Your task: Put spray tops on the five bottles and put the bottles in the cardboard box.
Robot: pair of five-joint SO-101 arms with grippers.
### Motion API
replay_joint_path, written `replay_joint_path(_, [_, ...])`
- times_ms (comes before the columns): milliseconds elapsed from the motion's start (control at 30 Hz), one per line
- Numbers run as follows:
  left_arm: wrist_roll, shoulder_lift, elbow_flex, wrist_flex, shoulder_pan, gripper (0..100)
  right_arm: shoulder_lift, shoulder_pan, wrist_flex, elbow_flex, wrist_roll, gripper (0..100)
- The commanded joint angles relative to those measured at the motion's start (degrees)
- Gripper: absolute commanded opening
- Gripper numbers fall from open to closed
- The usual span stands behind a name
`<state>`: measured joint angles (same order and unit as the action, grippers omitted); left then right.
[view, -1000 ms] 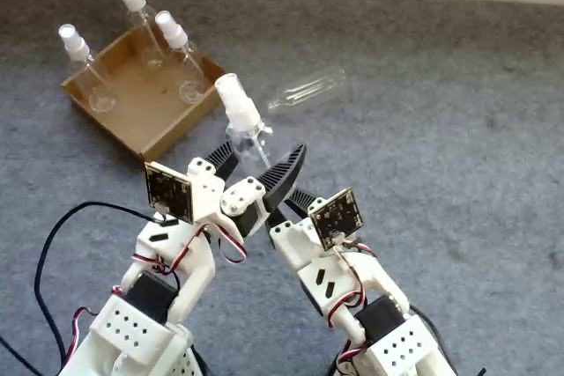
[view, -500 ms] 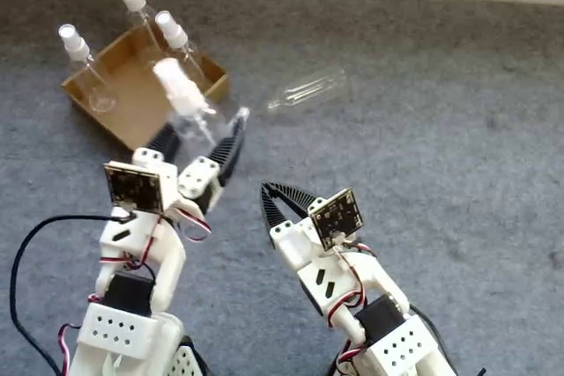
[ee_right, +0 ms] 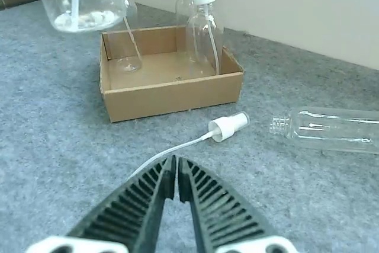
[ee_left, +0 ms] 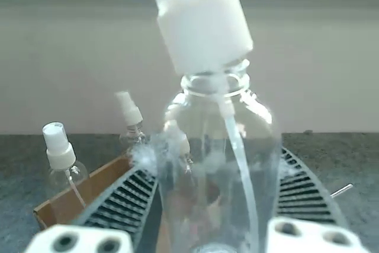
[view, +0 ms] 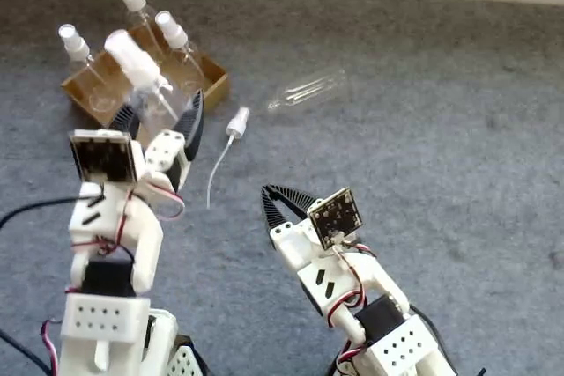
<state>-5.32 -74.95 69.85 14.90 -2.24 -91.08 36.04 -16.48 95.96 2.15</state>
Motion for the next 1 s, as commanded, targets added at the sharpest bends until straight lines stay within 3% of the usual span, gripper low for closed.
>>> replay_joint_path(0, [0.79, 10.42, -10.24, 0.53, -2.86, 16, -0.57, -0.04, -0.31, 10.15, -0.18, 0.8])
replay_joint_path(167, [0.79, 20.44, -12.35, -1.49, -7.34, 15, -0.57, -0.04, -0.31, 10.15, -0.18, 0.8])
replay_joint_path(767, [0.79, 59.47, -12.7, -46.59, -12.18, 15, -0.31, -0.04, -0.4, 10.15, -0.09, 0.8])
replay_joint_path(967, [0.79, 69.41, -16.92, -52.57, -12.7, 15, -0.22, -0.04, -0.48, 10.15, -0.09, 0.8])
